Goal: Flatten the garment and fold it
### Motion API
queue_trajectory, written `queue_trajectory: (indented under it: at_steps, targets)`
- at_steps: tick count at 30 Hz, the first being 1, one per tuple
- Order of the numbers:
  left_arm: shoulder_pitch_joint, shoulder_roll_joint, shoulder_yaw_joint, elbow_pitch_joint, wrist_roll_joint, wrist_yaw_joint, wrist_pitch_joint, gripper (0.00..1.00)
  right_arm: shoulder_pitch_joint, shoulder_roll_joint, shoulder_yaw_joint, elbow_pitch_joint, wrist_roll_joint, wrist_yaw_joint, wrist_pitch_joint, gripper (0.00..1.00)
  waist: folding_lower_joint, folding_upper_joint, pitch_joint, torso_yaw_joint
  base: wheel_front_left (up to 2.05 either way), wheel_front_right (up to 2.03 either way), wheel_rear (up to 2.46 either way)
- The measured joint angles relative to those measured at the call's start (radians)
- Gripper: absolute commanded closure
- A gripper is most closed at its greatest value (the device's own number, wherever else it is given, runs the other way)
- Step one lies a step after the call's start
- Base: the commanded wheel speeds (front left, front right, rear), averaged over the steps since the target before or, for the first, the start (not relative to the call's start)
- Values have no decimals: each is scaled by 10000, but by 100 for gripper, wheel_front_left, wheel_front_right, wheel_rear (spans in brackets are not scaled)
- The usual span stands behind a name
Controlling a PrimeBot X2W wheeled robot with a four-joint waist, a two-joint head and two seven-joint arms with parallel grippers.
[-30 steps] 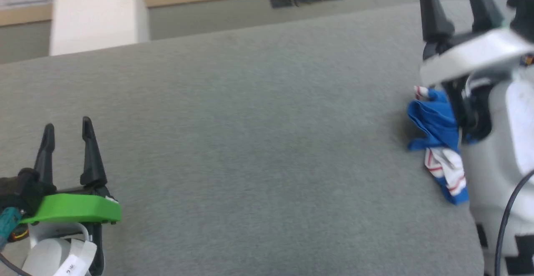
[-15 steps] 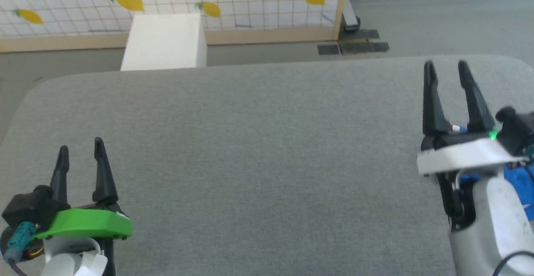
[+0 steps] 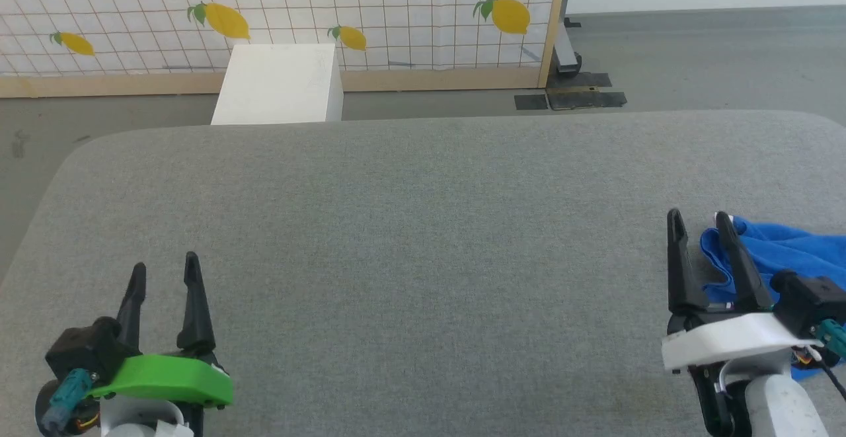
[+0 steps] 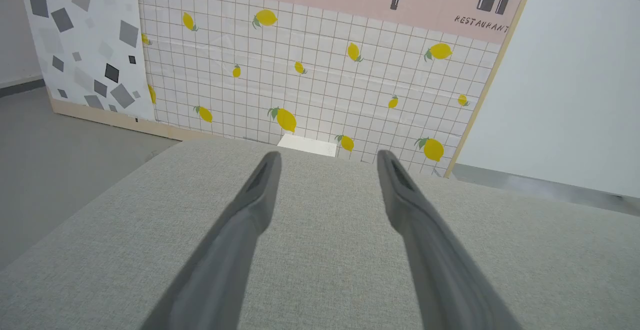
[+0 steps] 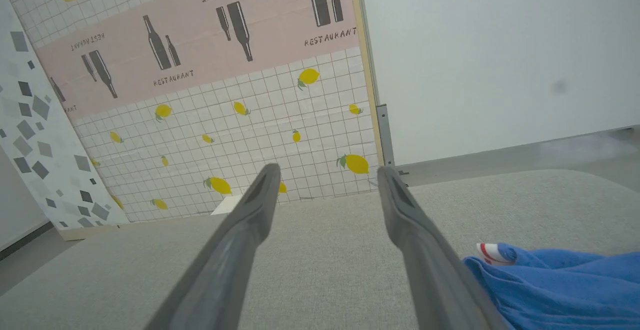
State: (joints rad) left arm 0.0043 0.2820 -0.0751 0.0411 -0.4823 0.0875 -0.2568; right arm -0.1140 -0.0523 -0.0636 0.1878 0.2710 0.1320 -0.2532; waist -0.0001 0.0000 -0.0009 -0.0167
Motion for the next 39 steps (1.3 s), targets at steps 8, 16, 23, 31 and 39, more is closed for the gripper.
queue_trajectory:
  at_steps: [8, 16, 23, 31, 39]
  targets:
    - [46, 33, -527, 389, 207, -176, 337, 0, 215, 2, -8, 140, -211, 0, -27, 0, 0, 0, 56, -79, 0, 0, 0]
    - [22, 56, -744, 698, 211, -253, 589, 0, 337, 2, 115, 378, -334, 0, 205, 0, 1, 0, 161, -125, 0, 0, 0]
    - [13, 111, -798, 826, 211, -251, 627, 0, 337, 6, 180, 476, -403, 0, 431, 0, 1, 0, 169, -148, 0, 0, 0]
    - [-41, 117, -871, 882, 213, -249, 614, 0, 336, 6, 217, 493, -403, 0, 510, 0, 0, 0, 281, -182, 0, 0, 0]
    - [-58, 128, -924, 963, 209, -249, 570, 0, 336, 4, 213, 533, -403, 0, 552, 0, 1, 0, 278, -206, 0, 0, 0]
